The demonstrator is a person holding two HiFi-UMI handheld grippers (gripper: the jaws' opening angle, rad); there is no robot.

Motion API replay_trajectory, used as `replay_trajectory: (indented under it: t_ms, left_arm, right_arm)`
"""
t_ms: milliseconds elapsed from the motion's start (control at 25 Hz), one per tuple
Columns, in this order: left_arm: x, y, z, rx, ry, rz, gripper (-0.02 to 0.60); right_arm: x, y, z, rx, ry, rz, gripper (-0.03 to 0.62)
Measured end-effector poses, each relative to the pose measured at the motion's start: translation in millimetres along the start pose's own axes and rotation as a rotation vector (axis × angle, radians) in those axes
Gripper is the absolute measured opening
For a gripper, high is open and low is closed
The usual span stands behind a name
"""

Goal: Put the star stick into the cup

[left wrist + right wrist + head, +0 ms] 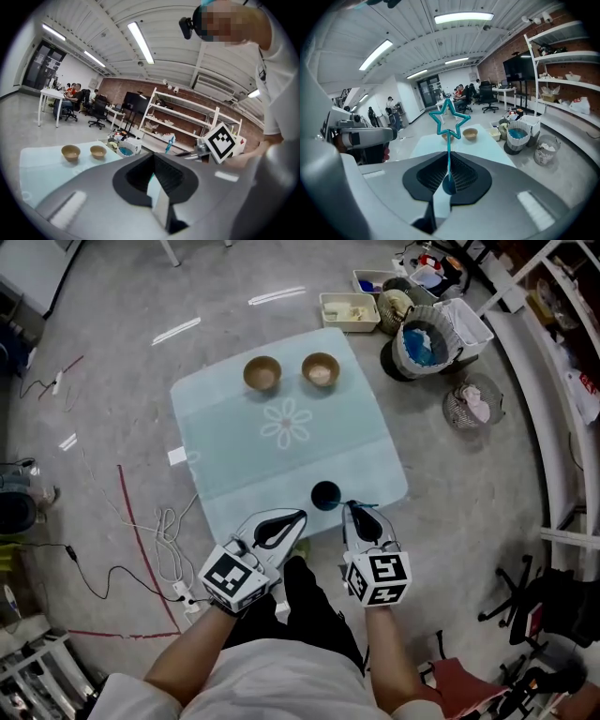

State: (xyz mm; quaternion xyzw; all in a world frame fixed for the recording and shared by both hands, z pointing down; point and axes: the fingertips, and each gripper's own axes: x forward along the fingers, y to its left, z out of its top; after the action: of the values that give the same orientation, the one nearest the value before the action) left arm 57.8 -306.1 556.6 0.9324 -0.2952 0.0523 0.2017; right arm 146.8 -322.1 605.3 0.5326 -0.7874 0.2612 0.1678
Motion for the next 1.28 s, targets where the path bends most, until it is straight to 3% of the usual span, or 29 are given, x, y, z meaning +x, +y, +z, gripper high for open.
replay_trajectory:
  t_ms: [560,840,1280]
  left_arm:
    - [17,27,-19,-0.06,0.04,0.034,0.004]
    - [18,26,-17,-0.067,0.046,0.026,0.004]
    - [15,13,-19,-0.061,0.058,0.008,0.005]
  right_arm:
    - [54,-3,-52,0.015,0.207,0.053,0.031]
    - [54,-11,-61,0.017,0.279,0.023,0.035]
    - [33,1,-47,0.02,0.229,0.033,0.034]
